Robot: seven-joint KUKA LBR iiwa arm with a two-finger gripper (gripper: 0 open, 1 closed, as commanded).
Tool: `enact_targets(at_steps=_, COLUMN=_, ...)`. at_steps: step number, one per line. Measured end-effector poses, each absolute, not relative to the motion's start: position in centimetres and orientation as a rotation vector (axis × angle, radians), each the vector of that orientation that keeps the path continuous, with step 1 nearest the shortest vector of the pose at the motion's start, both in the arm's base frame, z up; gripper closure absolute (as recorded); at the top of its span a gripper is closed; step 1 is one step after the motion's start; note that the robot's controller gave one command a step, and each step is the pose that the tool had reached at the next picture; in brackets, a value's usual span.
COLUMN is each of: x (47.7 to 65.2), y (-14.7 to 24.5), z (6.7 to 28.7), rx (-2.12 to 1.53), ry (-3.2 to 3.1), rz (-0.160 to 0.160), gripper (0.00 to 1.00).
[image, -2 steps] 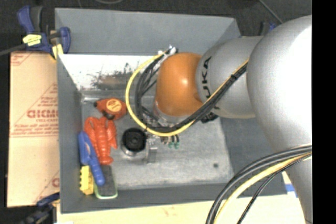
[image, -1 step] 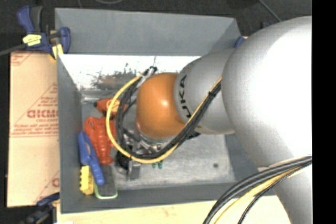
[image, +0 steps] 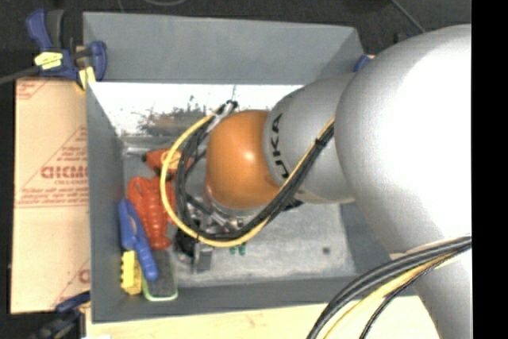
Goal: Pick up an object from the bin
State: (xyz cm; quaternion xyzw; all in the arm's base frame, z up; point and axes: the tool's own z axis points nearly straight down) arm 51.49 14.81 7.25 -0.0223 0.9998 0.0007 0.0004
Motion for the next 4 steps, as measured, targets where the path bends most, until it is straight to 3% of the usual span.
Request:
enact_targets(at_steps=1, x=52.4, y=15.6, z=7.1, rx=-0.072, ry=3.138, rz=0.001, gripper=1.00)
enact_targets(at_steps=3, x=53.5, y=15.7, z=18.4, rx=-0.036, ry=3.132, rz=0.005, gripper=1.00)
enact_targets(at_steps=4, x=52.0, y=14.6, z=22.7, rx=-0.015, ry=3.147, rz=-0.002, gripper=1.00)
